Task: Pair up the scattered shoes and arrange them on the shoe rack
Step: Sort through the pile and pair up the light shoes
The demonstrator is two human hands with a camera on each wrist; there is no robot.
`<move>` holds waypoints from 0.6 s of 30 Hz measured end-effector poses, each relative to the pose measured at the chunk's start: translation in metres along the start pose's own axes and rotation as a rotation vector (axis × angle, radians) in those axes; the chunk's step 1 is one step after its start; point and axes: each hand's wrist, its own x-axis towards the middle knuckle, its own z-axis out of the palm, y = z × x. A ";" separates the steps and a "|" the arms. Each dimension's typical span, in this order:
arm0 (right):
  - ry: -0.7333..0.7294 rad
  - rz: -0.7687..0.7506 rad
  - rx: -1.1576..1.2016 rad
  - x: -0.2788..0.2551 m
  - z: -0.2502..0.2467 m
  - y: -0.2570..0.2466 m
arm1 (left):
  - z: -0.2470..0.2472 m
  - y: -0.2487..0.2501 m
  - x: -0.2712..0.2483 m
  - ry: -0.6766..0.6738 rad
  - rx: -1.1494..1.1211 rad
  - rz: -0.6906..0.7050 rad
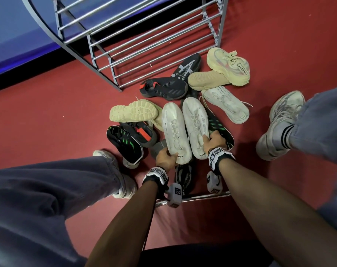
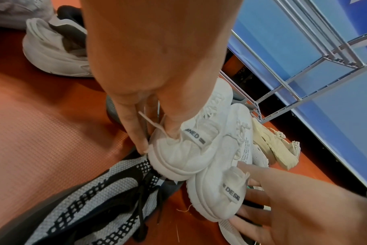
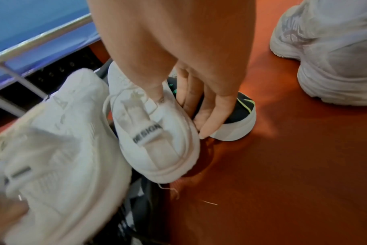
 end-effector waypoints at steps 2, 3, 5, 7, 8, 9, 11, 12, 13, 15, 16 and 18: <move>0.001 0.004 0.012 0.004 0.000 -0.003 | 0.007 -0.012 0.013 0.018 0.019 -0.005; -0.011 -0.010 0.035 0.005 0.000 -0.003 | 0.010 -0.016 0.018 0.026 0.039 -0.007; -0.032 -0.030 0.079 0.008 0.000 0.000 | 0.012 -0.017 0.020 0.033 0.062 0.017; -0.047 -0.023 0.091 0.010 0.002 0.002 | 0.005 -0.001 0.003 0.034 0.081 0.026; -0.056 -0.020 0.083 0.011 0.003 0.003 | 0.003 0.002 0.000 0.032 0.095 0.027; -0.068 -0.017 0.074 0.011 0.004 0.002 | 0.001 0.005 -0.001 0.029 0.115 0.028; -0.081 -0.031 0.069 0.011 0.005 -0.001 | -0.001 0.007 -0.001 0.024 0.143 0.024; -0.075 -0.045 0.067 0.011 0.005 -0.002 | -0.001 0.007 0.000 0.019 0.142 0.018; -0.070 -0.061 0.060 0.011 0.004 -0.002 | -0.002 0.009 -0.001 0.015 0.145 0.018; -0.059 -0.096 0.052 0.010 0.005 0.000 | -0.003 0.010 -0.002 0.003 0.154 0.027; -0.049 -0.119 0.057 0.010 0.005 0.001 | -0.002 0.009 -0.001 -0.001 0.152 0.033; -0.021 -0.160 0.070 0.006 0.006 0.003 | -0.003 0.009 -0.002 -0.002 0.146 0.045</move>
